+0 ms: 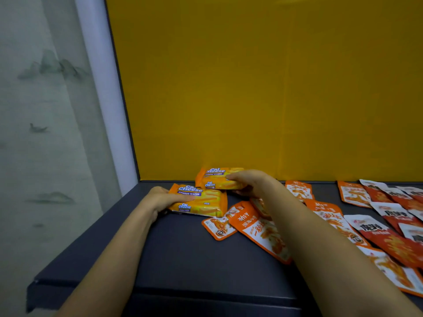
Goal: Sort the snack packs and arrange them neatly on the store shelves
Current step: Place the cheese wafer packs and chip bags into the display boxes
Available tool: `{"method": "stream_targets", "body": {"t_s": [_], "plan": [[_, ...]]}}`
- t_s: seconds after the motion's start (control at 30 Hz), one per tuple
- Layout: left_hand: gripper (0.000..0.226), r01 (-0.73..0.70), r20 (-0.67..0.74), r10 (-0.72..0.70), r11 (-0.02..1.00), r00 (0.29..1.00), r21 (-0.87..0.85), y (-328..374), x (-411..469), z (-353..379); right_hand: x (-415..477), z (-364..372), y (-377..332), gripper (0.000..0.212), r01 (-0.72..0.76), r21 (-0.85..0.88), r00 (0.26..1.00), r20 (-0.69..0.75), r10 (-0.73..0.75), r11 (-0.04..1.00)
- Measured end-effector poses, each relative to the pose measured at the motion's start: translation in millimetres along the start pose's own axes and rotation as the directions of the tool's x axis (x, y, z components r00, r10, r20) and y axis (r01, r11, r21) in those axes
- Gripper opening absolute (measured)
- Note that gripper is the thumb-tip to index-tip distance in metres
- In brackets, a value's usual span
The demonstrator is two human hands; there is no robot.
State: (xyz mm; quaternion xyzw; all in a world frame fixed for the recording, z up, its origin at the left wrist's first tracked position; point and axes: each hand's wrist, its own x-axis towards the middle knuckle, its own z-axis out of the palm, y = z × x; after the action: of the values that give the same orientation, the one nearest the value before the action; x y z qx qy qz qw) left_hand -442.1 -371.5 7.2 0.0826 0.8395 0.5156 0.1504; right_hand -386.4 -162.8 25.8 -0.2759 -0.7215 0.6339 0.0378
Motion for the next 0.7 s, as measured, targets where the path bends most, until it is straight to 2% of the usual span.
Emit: {"method": "stream_targets", "body": {"t_s": [0.03, 0.17, 0.23, 0.33, 0.47, 0.7], "plan": [[0.039, 0.01, 0.019, -0.01, 1.0, 1.0, -0.01, 0, 0, -1, -1, -1, -1, 0.016, 0.01, 0.03, 1.0, -0.004, -0.009, 1.0], [0.046, 0.096, 0.105, -0.081, 0.983, 0.991, -0.155, 4, 0, -7, -8, -16, -5, 0.008, 0.129, 0.113, 0.991, -0.056, -0.123, 0.985], [0.04, 0.062, 0.1, -0.042, 0.975, 0.994, -0.214, 8, -2, -8, -17, -30, -7, 0.01, 0.184, 0.156, 0.982, -0.081, -0.173, 0.97], [0.016, -0.009, 0.061, 0.028, 0.953, 0.998, -0.301, 19, -9, -6, -31, -63, -6, 0.018, 0.248, 0.204, 0.965, -0.141, -0.222, 0.947], [0.014, -0.097, 0.007, 0.107, 0.927, 0.994, -0.363, 47, -20, 13, -55, -121, 2, 0.019, 0.286, 0.221, 0.941, -0.247, -0.23, 0.933], [0.01, -0.176, 0.149, 0.259, 0.889, 0.954, -0.423, 111, -56, 123, -122, -241, 48, 0.01, 0.318, 0.238, 0.898, -0.386, -0.212, 0.918]]}}
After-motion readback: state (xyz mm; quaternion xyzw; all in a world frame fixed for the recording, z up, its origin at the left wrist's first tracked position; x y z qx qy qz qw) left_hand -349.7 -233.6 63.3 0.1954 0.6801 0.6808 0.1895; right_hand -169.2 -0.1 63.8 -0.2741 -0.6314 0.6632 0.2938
